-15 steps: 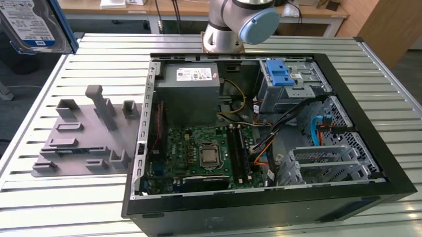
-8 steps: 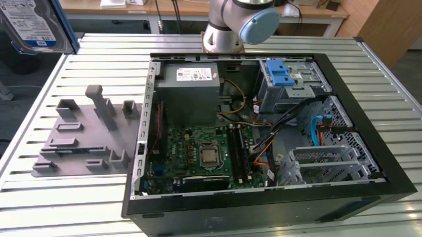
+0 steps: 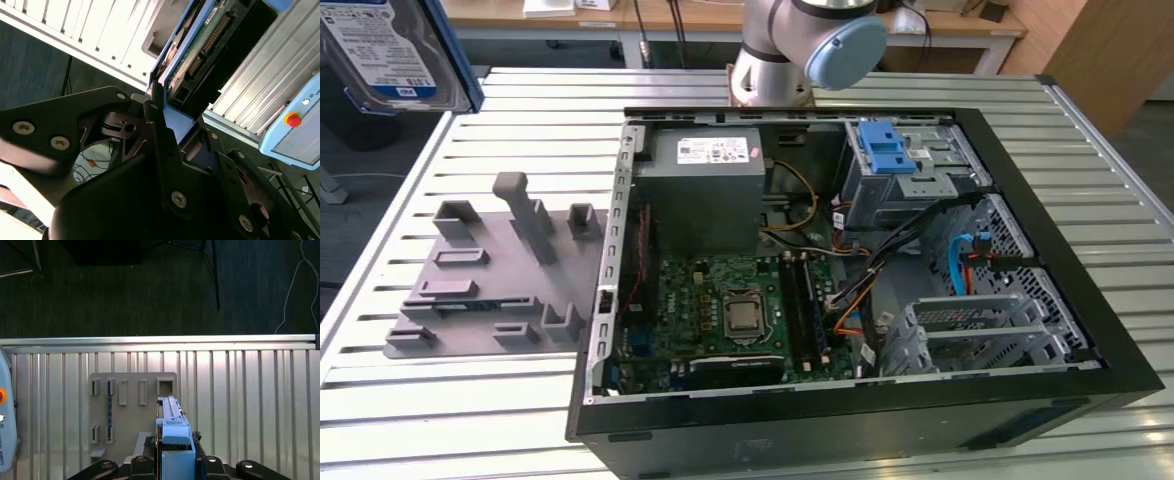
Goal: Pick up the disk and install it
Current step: 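Pick up the disk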
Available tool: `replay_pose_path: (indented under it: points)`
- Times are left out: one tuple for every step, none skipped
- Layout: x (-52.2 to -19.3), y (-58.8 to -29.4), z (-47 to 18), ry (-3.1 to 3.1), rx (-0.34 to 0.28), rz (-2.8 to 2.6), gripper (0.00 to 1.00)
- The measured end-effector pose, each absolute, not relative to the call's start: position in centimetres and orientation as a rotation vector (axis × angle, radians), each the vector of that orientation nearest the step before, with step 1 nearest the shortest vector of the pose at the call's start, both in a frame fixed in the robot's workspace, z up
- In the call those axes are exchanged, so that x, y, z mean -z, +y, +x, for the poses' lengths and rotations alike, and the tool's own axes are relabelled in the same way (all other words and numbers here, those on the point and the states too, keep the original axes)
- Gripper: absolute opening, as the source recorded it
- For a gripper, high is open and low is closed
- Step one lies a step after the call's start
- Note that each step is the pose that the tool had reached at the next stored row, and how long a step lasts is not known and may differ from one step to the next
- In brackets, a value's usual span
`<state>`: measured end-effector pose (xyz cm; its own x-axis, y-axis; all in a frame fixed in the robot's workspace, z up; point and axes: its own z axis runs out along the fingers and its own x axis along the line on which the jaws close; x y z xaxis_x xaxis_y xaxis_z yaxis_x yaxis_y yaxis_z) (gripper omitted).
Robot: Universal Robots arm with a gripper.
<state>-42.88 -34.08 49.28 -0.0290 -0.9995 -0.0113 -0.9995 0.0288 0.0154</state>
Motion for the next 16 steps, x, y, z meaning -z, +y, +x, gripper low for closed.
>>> replay_pose_path:
  points:
    - [-49.3,-34.2,-42.8,-2.251,0.03,2.187,0.36]
    - [-49.3,-34.3,-42.7,-2.251,0.03,2.187,0.36]
    - [-49.3,-34.5,-42.6,-2.251,0.03,2.187,0.36]
    - [-49.3,-34.6,-42.5,-2.251,0.03,2.187,0.36]
    - [-49.3,-34.7,-42.3,-2.251,0.03,2.187,0.36]
    - [-49.3,-34.8,-42.2,-2.251,0.03,2.187,0.36]
    - [-49.3,-34.9,-42.0,-2.251,0.03,2.187,0.36]
    - [-49.3,-35.0,-41.8,-2.251,0.03,2.187,0.36]
    - [-49.3,-35.0,-41.6,-2.251,0.03,2.187,0.36]
    - [-49.3,-35.1,-41.4,-2.251,0.03,2.187,0.36]
    - [-49.3,-35.2,-41.2,-2.251,0.03,2.187,0.36]
    - [-49.3,-35.2,-41.0,-2.251,0.03,2.187,0.36]
    - [-49.3,-35.3,-40.8,-2.251,0.03,2.187,0.36]
    - [-49.3,-35.3,-40.6,-2.251,0.03,2.187,0.36]
    - [-49.3,-35.4,-40.4,-2.251,0.03,2.187,0.36]
    - [-49.3,-35.4,-40.2,-2.251,0.03,2.187,0.36]
